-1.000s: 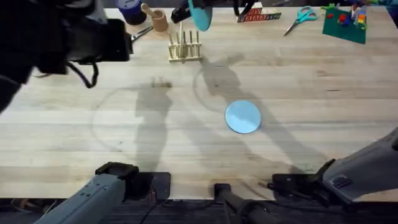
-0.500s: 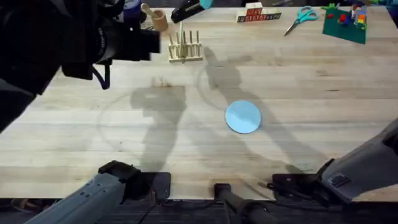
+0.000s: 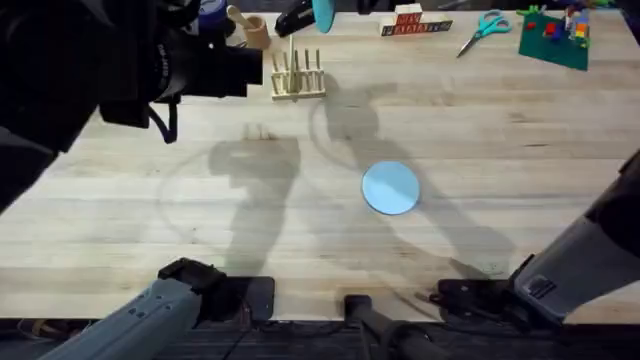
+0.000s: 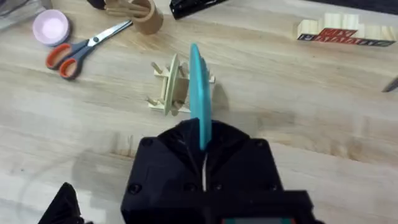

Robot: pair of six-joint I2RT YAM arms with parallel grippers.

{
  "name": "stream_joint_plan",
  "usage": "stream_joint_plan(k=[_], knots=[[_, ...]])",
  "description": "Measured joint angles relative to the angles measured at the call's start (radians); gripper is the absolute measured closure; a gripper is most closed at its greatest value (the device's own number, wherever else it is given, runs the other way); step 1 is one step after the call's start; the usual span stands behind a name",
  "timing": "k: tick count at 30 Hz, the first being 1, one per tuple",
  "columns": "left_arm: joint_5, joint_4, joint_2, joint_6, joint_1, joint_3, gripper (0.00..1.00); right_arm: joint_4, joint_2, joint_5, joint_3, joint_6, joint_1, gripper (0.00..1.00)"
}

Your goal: Pick up the plates from the table one by one and place each into a slot on the dish rack.

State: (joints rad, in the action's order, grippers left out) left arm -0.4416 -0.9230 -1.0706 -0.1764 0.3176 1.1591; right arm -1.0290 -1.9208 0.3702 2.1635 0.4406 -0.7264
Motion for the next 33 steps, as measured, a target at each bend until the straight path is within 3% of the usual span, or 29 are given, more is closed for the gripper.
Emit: stream_joint_plan(k=[16, 33], knots=[[0.000, 0.000, 0.000, 0.000, 0.000, 0.000, 0.007, 0.019, -0.012, -0.014, 0.000, 0.090, -0.009, 0.971], [0.000, 0.000, 0.000, 0.000, 0.000, 0.000, 0.008, 0.064, -0.180, -0.014, 0.000, 0.235, -0.013, 0.971]])
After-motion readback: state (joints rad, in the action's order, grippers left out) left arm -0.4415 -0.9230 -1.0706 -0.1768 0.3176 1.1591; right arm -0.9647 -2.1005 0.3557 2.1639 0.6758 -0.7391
